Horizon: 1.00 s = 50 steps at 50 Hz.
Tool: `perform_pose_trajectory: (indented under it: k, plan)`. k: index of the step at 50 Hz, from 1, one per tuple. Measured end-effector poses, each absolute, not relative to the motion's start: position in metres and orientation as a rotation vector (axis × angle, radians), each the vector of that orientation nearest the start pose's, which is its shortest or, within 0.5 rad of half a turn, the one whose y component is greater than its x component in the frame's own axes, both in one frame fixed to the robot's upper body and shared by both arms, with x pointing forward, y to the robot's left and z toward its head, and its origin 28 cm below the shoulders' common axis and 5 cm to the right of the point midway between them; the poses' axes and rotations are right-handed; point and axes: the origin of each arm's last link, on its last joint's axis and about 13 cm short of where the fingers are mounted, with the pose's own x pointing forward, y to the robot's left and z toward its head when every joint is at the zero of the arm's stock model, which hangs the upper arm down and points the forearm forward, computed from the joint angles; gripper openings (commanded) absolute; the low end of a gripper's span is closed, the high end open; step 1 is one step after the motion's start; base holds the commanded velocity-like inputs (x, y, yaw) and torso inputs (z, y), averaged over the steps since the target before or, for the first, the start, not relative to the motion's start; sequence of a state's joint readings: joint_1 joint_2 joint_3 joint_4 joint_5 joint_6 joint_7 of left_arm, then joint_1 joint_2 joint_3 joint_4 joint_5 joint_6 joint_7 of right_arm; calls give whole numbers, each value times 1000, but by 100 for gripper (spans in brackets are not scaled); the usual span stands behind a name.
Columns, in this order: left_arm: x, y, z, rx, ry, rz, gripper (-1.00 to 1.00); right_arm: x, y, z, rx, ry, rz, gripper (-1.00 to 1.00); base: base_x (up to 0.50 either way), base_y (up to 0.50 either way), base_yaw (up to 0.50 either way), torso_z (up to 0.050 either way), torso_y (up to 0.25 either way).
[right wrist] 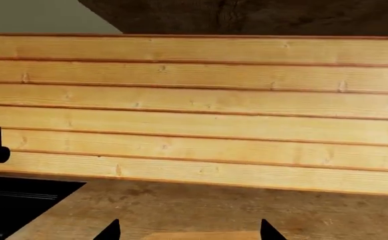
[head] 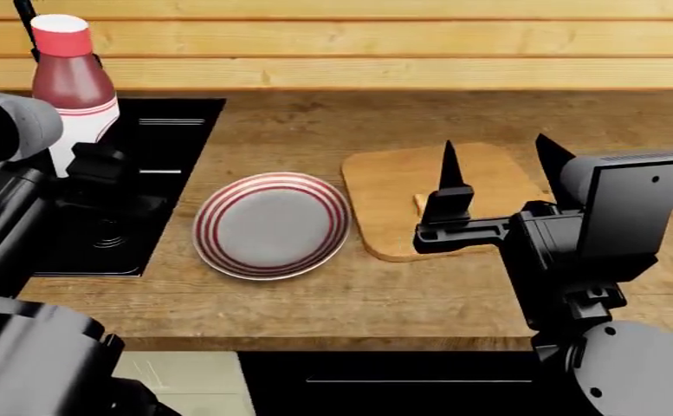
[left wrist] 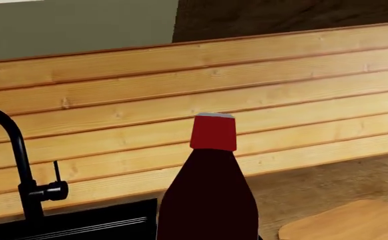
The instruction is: Pick the sushi from the plate and place it on the cutting board. Then pick the condiment bottle from the cabinet and place it next to the cutting board.
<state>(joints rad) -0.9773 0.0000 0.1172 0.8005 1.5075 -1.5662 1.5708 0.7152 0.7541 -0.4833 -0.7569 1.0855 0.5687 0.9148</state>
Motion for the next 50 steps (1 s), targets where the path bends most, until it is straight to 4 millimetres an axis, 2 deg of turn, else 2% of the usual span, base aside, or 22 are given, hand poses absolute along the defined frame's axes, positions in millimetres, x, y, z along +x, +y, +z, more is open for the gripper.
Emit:
perform_pose_trajectory:
  k: [46, 50]
  plan:
    - [188, 260, 279, 94, -199, -148, -100, 208, -99, 228, -17, -237, 86, 100, -45, -500, 0, 0, 0]
    - [189, 260, 279, 94, -198, -153, -100, 209, -99, 228, -22, -237, 81, 100, -253, -40, 0, 0, 0]
